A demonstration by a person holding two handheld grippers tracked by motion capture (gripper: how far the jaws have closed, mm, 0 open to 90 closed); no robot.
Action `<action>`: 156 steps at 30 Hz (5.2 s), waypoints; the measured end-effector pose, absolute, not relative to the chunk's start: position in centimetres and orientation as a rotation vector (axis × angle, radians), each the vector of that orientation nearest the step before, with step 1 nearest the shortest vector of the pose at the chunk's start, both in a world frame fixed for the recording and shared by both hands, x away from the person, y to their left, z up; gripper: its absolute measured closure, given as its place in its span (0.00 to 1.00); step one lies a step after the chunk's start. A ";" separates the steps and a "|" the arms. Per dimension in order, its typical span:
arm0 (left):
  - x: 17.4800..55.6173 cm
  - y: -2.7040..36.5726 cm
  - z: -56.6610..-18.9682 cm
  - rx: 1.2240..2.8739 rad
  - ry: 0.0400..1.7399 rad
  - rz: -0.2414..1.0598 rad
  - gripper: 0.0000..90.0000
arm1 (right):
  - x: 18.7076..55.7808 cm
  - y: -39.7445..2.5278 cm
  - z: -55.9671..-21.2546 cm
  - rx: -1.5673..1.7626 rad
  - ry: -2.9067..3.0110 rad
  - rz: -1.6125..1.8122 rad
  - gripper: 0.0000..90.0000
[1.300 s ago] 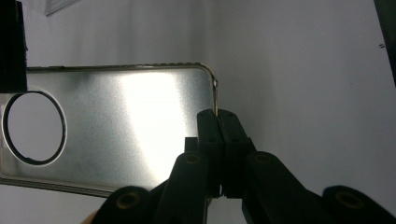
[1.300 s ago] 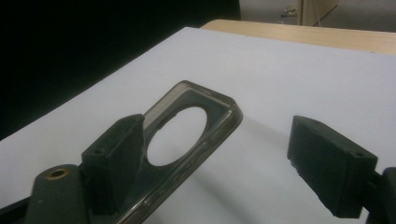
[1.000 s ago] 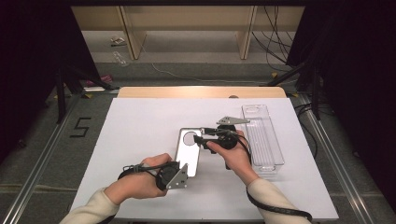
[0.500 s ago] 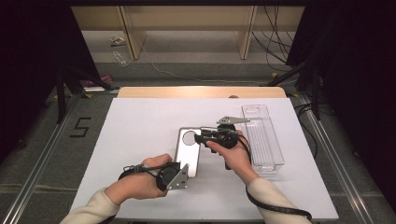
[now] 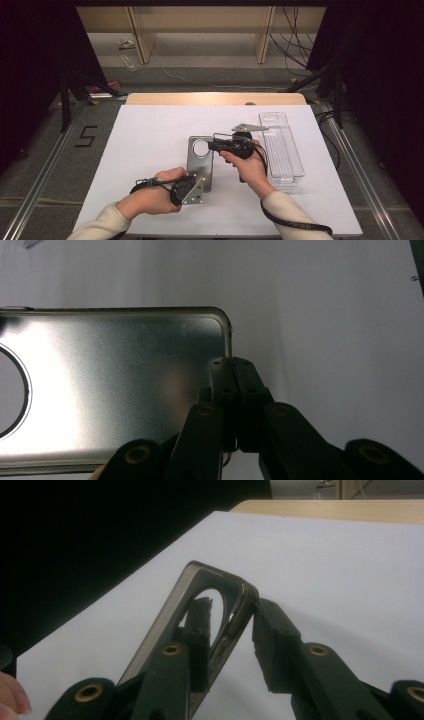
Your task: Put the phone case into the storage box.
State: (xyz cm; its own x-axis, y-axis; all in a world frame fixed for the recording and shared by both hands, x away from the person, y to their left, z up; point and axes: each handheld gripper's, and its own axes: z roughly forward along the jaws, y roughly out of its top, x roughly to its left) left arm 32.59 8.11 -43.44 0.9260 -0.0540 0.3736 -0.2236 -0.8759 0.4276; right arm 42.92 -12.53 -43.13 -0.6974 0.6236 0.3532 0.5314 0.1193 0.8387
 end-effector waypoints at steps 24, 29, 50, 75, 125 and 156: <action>33.3 7.8 -44.8 2.634 -0.185 0.498 0.99 | 42.0 -12.2 -42.1 1.319 2.240 1.660 0.92; 33.3 7.8 -44.8 2.632 -0.178 0.505 0.98 | 42.0 -12.2 -42.0 1.343 2.229 1.662 0.92; 33.5 8.1 -44.4 2.573 -0.129 0.539 0.95 | 41.5 -12.4 -40.9 1.337 2.170 1.706 0.93; 32.5 11.7 -42.7 2.230 0.253 0.505 0.19 | 41.6 -13.8 -39.5 1.275 2.061 1.683 0.93; 33.1 18.0 -43.6 1.949 0.627 0.515 0.00 | 41.7 -15.5 -37.7 1.241 1.997 1.666 0.93; 33.2 18.2 -44.0 1.952 0.640 0.514 0.00 | 42.0 -17.6 -36.0 1.240 1.922 1.679 0.93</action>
State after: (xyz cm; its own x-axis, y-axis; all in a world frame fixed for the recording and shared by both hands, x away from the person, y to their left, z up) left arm 33.21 18.25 -43.97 0.7715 0.6309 0.0821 0.2163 -0.3815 0.8987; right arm 41.96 -17.57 -35.99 -0.5808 0.7558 0.3023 0.4014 -0.0572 0.9141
